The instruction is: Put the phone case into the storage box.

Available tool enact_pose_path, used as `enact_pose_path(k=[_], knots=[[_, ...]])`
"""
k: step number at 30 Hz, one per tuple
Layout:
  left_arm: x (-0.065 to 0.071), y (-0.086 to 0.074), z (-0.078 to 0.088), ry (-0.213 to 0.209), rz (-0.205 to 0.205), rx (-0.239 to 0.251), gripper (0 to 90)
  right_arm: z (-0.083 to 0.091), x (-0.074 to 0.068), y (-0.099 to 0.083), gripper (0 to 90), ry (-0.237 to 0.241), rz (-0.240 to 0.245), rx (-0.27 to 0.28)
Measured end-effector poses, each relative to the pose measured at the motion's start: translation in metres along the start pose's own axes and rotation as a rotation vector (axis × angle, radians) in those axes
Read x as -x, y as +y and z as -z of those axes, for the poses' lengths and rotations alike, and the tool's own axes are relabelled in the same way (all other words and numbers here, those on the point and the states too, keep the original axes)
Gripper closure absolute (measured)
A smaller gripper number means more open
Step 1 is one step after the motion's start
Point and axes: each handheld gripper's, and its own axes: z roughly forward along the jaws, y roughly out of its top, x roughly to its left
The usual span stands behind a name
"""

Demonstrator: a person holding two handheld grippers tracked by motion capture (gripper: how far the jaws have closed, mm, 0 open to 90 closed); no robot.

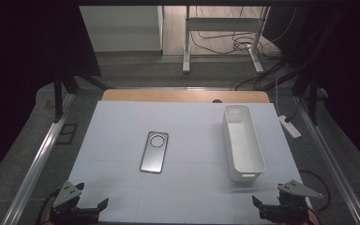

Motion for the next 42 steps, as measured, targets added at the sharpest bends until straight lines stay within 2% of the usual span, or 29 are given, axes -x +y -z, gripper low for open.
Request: enact_pose_path(k=[3, 15, 32, 42], knots=[[-0.0009, -0.0002, 0.0003, -0.005, 0.006, 0.0, 0.0, -0.0005, 0.0004, 0.0002, 0.0, 0.014, 0.0, 0.002], [-0.0012, 0.0002, -0.0011, -0.011, 0.007, -0.013, 0.0, -0.0019, -0.0026, 0.0008, 0.0, 0.015, 0.032, -0.014], [-0.0028, 0.0031, -0.0036, -0.02, 0.02, -0.034, 0.0, -0.0028, -0.0032, 0.0008, 0.0, 0.025, 0.04, -0.018], [-0.0003, 0.0092, -0.0069, -0.023, 0.006, -0.053, 0.0, -0.0028, -0.0023, 0.0009, 0.0, 0.037, 0.036, -0.017]])
